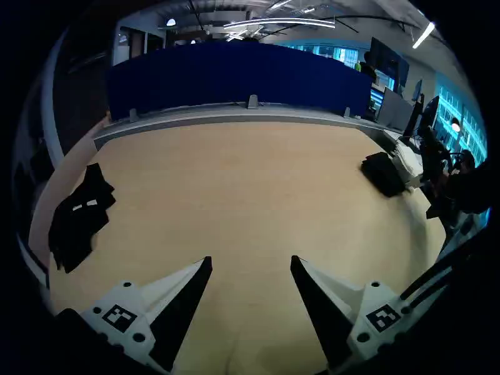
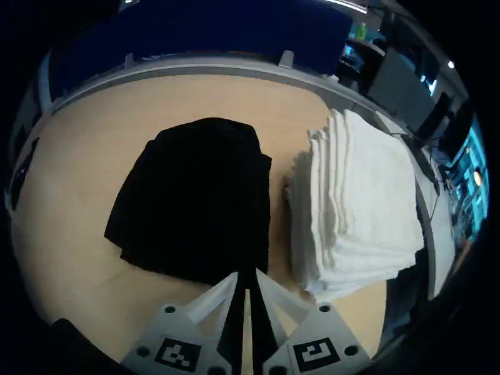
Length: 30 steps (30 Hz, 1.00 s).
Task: Fold towel
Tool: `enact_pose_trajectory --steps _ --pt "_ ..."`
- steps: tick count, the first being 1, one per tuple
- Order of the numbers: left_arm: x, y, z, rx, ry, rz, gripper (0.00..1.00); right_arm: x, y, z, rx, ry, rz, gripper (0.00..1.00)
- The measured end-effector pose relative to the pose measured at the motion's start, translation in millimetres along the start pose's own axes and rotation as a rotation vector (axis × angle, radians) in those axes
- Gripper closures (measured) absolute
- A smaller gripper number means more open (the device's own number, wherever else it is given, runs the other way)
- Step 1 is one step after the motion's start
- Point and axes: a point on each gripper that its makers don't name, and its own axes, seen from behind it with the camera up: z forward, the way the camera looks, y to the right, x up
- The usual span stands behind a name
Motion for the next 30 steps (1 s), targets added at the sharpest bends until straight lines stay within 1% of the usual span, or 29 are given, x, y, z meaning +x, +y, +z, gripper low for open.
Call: enact_pose_trajectory --steps 3,5,7,9,13,15,17,19,24,30 --pt "0.2 -0.6 -0.5 -0.001 0.001 -0.002 0.07 -0.8 -0.4 -5.2 -0.002 0.004 -0.01 0.93" --pt "0.7 -0.5 -0.6 -0.002 0.001 -0.001 0.07 -0.7 -0.2 -9.3 -0.004 0.012 -0.013 0.89" --pt "1.3 0.0 -0.4 -0.004 0.001 0.0 0.07 -0.5 0.1 -13.9 -0.007 0.021 -0.014 0.79" --pt "1.8 0.6 -0.1 -0.007 0.002 0.001 0.06 -0.5 0.1 -18.2 -0.008 0.031 -0.014 0.61" --pt "2.0 1.6 0.1 -0.013 0.003 0.002 0.06 -0.1 -4.8 -24.4 0.001 0.048 -0.016 0.51" --pt "1.5 1.9 0.1 -0.015 0.003 0.002 0.07 1.5 -10.7 -27.0 0.017 0.058 -0.017 0.36" --pt "1.2 2.0 -0.2 -0.016 0.003 0.003 0.07 4.7 -18.5 -29.3 0.039 0.069 -0.016 0.13" --pt "1.2 1.6 -0.5 -0.016 0.004 0.004 0.07 9.7 -25.6 -30.4 0.055 0.083 -0.008 0.0" --pt "1.9 -0.6 -2.1 -0.013 0.007 0.001 0.06 24.3 -39.2 -28.5 0.071 0.114 0.013 0.0" --pt "1.7 -5.7 -4.0 -0.005 0.01 -0.008 0.07 38.2 -54.8 -23.4 0.092 0.131 0.016 0.0"
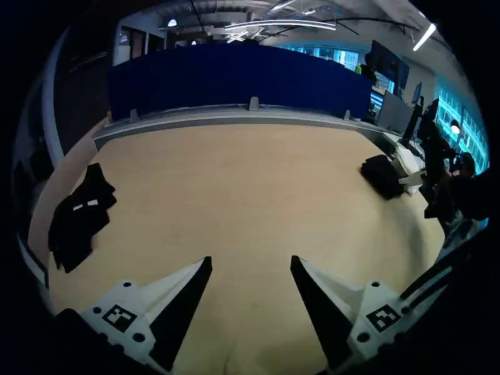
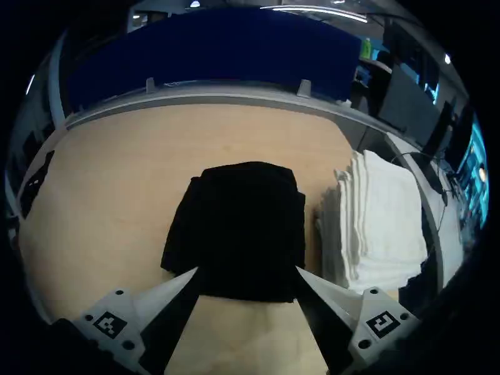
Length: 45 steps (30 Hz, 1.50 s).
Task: Fold towel
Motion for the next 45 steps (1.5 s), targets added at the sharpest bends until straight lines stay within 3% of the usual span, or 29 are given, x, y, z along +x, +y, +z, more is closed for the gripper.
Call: enact_pose_trajectory --steps 9,27,36,45 --pt "-0.4 -2.9 -0.7 0.006 0.001 -0.005 0.07 3.6 -10.2 8.1 0.009 -0.001 -0.001 0.0" --pt "-1.9 -3.8 2.5 0.009 -0.006 -0.003 0.07 -17.5 -7.0 28.4 0.005 -0.05 0.026 0.0" --pt "1.6 -3.9 2.9 0.006 -0.003 -0.007 0.07 10.9 -8.1 18.9 0.013 -0.007 0.005 0.0" --pt "2.0 -4.6 4.4 0.01 -0.007 -0.004 0.07 53.0 -4.5 37.2 0.016 0.032 0.008 0.0"
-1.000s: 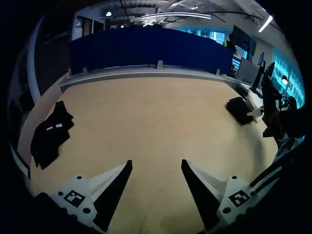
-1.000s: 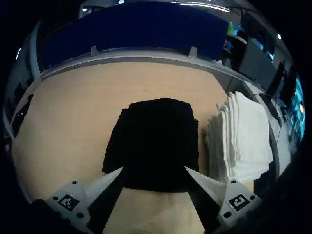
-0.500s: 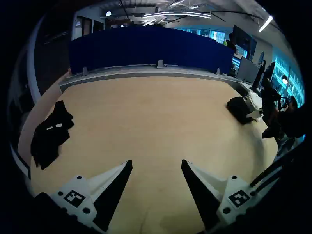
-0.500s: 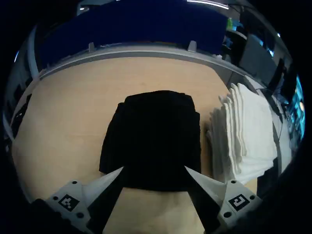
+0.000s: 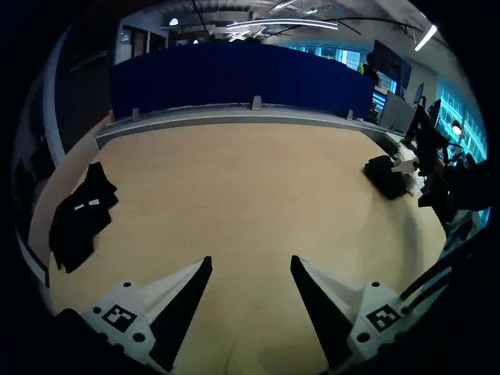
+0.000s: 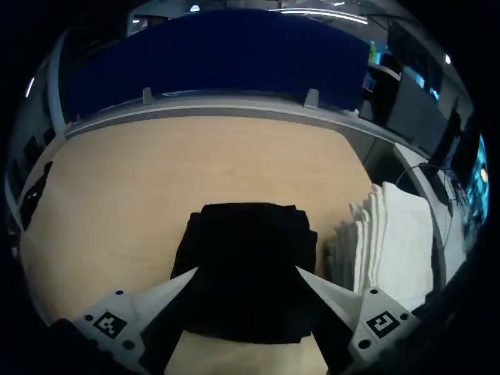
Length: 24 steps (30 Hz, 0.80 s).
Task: Fold towel
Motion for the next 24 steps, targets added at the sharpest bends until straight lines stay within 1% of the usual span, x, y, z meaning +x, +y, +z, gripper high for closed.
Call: enact_pose_trajectory --steps 6,11,20,24 --pt "-0.1 -2.3 0.4 0.009 -0.003 -0.003 0.07 20.3 1.6 13.6 0.001 0.002 -0.013 0.0" --pt "0.1 -6.9 0.0 0.022 -0.003 -0.011 0.07 27.2 2.1 22.7 0.003 -0.004 -0.016 0.0" --pt "-4.0 -15.0 -0.9 0.045 -0.008 -0.019 0.07 15.5 7.6 42.7 0.0 -0.064 -0.004 0.0" --pt "-5.4 -17.5 -1.8 0.052 -0.008 -0.022 0.07 13.6 8.0 47.3 0.001 -0.071 0.0 0.0"
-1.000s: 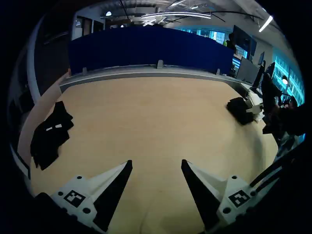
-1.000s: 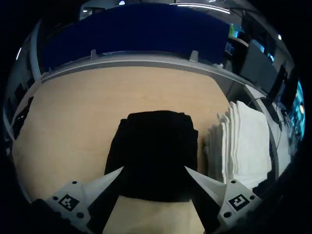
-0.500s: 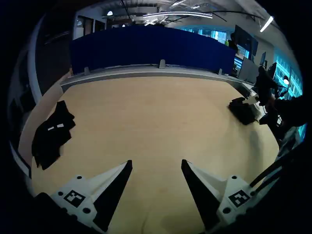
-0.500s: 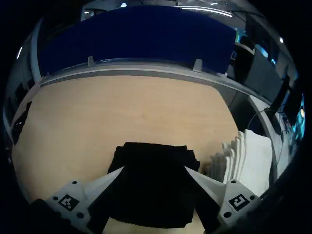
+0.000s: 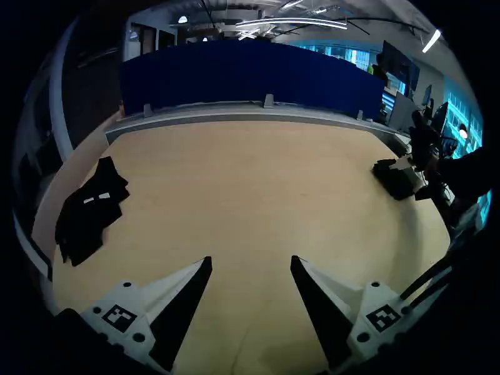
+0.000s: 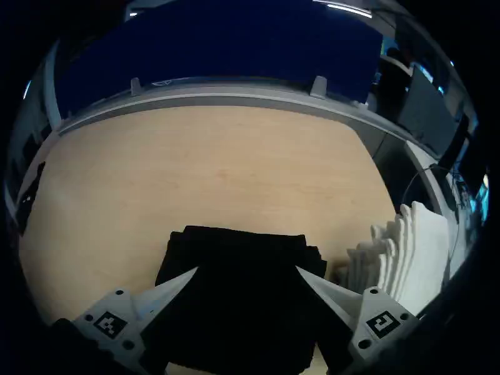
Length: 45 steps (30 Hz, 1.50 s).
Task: Fold towel
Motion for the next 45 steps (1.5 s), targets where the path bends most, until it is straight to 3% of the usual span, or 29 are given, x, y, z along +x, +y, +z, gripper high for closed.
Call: enact_pose_trajectory --steps 6,15,24,33,45 --pt "1.2 -0.4 -1.5 -0.003 0.0 0.0 0.07 1.9 -0.5 -4.1 -0.001 0.008 0.001 0.0" --pt "5.1 -1.5 -3.3 -0.015 0.009 0.004 0.07 10.0 -9.4 -34.6 0.003 0.065 0.004 0.0" --pt "9.8 -3.6 -6.3 -0.032 0.032 0.014 0.07 14.2 -15.7 -51.5 -0.013 0.108 0.024 0.0" --pt "11.3 -7.0 -8.7 -0.051 0.05 0.024 0.07 33.1 -24.6 -96.9 -0.038 0.311 0.086 0.0" --pt "16.5 -4.2 -9.7 -0.083 0.071 0.026 0.06 63.8 -55.2 -202.5 -0.068 0.663 0.143 0.0"
